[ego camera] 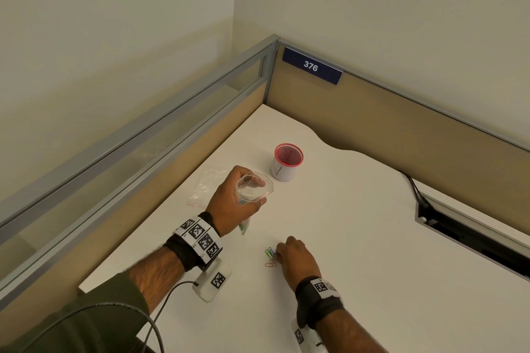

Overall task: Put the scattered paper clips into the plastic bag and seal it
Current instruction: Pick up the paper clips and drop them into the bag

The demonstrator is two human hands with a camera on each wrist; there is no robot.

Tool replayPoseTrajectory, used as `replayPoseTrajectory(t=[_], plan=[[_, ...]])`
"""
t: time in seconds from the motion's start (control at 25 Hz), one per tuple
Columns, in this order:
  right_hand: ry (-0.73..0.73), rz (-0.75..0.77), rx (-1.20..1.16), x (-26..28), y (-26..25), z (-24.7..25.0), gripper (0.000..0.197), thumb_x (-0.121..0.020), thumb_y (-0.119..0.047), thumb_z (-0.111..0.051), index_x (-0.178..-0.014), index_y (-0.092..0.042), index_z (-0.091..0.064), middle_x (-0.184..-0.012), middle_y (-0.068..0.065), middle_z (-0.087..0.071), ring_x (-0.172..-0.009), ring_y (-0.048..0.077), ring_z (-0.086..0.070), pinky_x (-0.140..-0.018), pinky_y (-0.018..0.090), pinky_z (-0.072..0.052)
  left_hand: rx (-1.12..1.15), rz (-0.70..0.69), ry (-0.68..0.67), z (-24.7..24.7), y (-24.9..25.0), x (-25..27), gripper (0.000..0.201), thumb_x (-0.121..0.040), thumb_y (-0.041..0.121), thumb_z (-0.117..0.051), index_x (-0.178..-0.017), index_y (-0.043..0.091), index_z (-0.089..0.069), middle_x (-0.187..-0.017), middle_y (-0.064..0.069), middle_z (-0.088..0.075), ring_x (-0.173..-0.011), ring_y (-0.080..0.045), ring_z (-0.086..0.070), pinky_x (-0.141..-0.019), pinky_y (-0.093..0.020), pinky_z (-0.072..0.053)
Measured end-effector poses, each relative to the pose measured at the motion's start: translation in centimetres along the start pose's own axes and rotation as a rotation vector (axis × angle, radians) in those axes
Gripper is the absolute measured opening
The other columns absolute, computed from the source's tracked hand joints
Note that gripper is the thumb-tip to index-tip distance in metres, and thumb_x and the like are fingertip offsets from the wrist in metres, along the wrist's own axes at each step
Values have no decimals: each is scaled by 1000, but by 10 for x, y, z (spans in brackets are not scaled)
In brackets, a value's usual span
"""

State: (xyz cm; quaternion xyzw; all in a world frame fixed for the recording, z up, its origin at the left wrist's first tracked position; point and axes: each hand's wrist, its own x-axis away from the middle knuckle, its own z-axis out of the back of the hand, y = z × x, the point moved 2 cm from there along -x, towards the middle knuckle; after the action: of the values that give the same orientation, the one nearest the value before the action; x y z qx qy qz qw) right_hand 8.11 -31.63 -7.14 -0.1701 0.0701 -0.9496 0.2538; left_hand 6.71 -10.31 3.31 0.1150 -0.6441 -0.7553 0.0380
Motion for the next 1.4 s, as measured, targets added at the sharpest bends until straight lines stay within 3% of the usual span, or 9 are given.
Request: replayPoseTrajectory(t=[0.2, 0.36, 0.52, 0.6, 0.72, 0.88, 1.08, 1.28, 1.4], plan=[[2, -9, 31, -16, -3, 10, 14, -94, -22, -51, -101, -13, -60, -105, 8, -59, -95, 24, -56, -81, 32, -49, 3, 0, 1, 1, 2, -2, 41, -78, 20, -77, -110, 26, -53, -115, 3, -67, -116, -8, -62, -102, -42, -54], [-14, -127, -121, -25, 11, 21, 15, -91, -16, -51, -96, -11, -64, -103, 7, -64, -87, 20, -56, -79, 28, -47, -9, 0, 5, 3, 2, -3, 41, -78, 23, -77, -110, 28, -53, -116, 3, -66, -116, -7, -62, -100, -40, -55], [19, -249, -384, -22, 27, 32, 13, -81, -9, -66, -71, -17, -64, -82, 3, -68, -81, 22, -64, -78, 34, -56, -11, 3, 3, 3, 0, -4, 40, -77, 26, -77, -108, 32, -52, -116, 2, -67, -116, -8, -62, -100, -38, -55], [85, -301, -568, -15, 31, 47, 23, -76, -1, -68, -63, -19, -63, -73, 0, -68, -76, 23, -66, -79, 39, -58, -14, -3, 8, 1, -1, -4, 40, -78, 24, -77, -108, 30, -53, -114, 4, -67, -115, -7, -63, -100, -36, -54], [237, -290, -784, -5, 23, 85, 15, -76, 3, -69, -70, -11, -69, -72, 4, -72, -74, 25, -70, -77, 41, -61, -3, 1, 2, -3, -3, -4, 40, -79, 19, -78, -109, 28, -53, -113, 7, -68, -114, -5, -63, -97, -33, -54], [442, -110, -973, 8, -18, 162, 8, -78, -3, -72, -79, -10, -71, -76, 5, -73, -72, 20, -70, -71, 26, -60, -8, 11, -26, -10, -6, -5, 41, -80, 18, -79, -108, 32, -52, -114, 5, -68, -117, -6, -62, -101, -40, -54], [518, 97, -772, 8, -73, 208, 7, -83, -11, -70, -86, -18, -71, -80, -9, -68, -75, 5, -65, -71, 11, -54, -32, 6, -42, -15, -4, -7, 43, -81, 21, -79, -107, 41, -51, -114, 9, -66, -117, -9, -62, -100, -39, -54], [428, 166, -527, 2, -93, 197, 9, -88, -17, -66, -95, -17, -71, -92, -1, -69, -82, 12, -64, -79, 26, -56, -41, 0, -46, -19, -1, -8, 44, -81, 23, -79, -111, 32, -48, -109, 9, -63, -111, -15, -64, -89, -33, -55], [494, 171, -508, 9, -89, 203, 11, -89, -13, -65, -96, -16, -72, -91, -4, -68, -81, 11, -63, -79, 23, -55, -35, -17, -46, -20, 0, -7, 43, -81, 22, -78, -108, 37, -49, -111, 13, -64, -115, -13, -63, -94, -33, -54]])
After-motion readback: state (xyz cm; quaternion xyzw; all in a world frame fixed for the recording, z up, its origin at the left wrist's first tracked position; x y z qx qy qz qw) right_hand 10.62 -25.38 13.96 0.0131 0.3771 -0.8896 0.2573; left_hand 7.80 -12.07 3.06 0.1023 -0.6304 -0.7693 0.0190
